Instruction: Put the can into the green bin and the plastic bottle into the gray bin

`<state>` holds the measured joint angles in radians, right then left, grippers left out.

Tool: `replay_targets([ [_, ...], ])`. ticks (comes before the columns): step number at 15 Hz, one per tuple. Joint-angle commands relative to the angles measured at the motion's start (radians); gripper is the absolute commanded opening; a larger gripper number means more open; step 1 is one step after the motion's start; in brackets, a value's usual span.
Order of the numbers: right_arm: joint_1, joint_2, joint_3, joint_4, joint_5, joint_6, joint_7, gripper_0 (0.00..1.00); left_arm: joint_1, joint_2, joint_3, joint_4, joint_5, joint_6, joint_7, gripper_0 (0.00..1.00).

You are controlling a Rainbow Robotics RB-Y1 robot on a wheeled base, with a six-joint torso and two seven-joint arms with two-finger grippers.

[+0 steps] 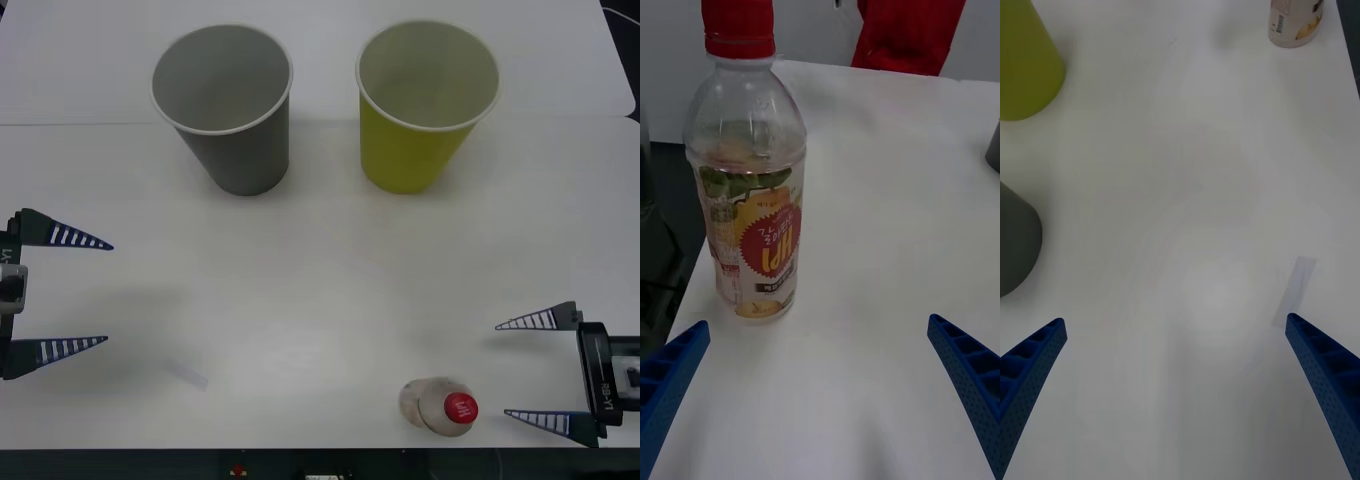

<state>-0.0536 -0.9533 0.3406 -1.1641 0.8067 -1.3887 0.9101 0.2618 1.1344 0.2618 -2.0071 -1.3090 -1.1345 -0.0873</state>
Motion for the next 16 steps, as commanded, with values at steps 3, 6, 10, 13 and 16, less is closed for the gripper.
replay_targets([
  [3,-0.022,0.093,0.035,0.061,0.002,-0.023,0.013,1.00,0.000,0.000,0.000,0.000,0.000,0.000,0.000,1.00],
  [6,-0.034,0.133,0.064,0.098,0.000,-0.024,0.007,1.00,0.000,0.000,0.000,0.000,0.000,0.000,0.000,1.00],
  [10,-0.060,0.200,0.103,0.165,0.000,-0.024,0.015,1.00,0.000,0.000,0.000,0.000,0.000,0.000,0.000,1.00],
  [13,-0.074,0.260,0.106,0.195,0.012,-0.023,0.020,1.00,0.000,0.000,0.000,0.000,0.000,0.000,0.000,1.00],
  [16,-0.074,0.288,0.110,0.196,0.017,-0.023,0.020,1.00,0.000,0.000,0.000,0.000,0.000,0.000,0.000,1.00],
])
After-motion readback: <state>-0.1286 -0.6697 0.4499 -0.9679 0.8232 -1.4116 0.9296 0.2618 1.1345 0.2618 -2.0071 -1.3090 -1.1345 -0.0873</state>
